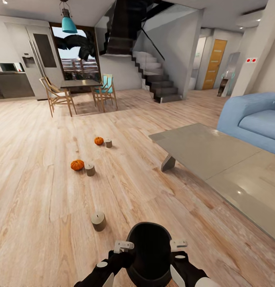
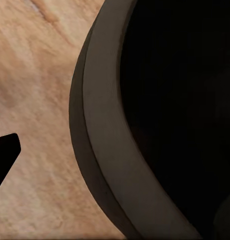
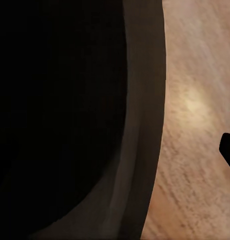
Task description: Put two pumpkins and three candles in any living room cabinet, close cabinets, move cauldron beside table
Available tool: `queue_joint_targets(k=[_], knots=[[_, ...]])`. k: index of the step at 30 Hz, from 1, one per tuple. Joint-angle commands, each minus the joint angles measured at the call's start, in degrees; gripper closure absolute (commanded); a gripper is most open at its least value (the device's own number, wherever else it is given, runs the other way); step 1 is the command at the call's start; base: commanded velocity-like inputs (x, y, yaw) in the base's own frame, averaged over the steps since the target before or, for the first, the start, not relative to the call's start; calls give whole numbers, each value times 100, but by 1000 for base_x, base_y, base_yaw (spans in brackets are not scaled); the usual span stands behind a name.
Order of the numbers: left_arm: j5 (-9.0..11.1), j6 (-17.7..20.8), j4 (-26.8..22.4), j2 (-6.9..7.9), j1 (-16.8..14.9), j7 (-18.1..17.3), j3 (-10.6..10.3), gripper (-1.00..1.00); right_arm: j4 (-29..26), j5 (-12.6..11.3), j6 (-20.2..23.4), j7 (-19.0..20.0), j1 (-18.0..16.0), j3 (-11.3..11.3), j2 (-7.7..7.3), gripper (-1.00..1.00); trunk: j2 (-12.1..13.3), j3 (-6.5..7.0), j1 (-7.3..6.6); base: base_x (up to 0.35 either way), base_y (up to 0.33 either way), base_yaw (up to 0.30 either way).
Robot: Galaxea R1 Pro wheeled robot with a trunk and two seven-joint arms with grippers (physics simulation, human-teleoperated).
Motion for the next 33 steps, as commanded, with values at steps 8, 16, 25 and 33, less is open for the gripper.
queue_joint_targets(k=[8,16,25,33], knots=[[44,-88,-8,2,-4,4,-15,-100,1,11,27,-28,-4,77,-2,-100,-2,-5,-1,0,0,0],[39,-215,-8,1,-1,4,-11,-100,1,11,26,-28,-2,78,-5,-100,-2,-5,-1,0,0,0],[46,-214,-8,3,-3,3,-16,-100,1,11,26,-28,-3,78,-2,-100,-9,-116,12,0,0,0],[47,-210,-2,3,-2,4,-18,-100,1,11,26,-28,-6,78,-1,-100,-19,-293,32,0,0,0]])
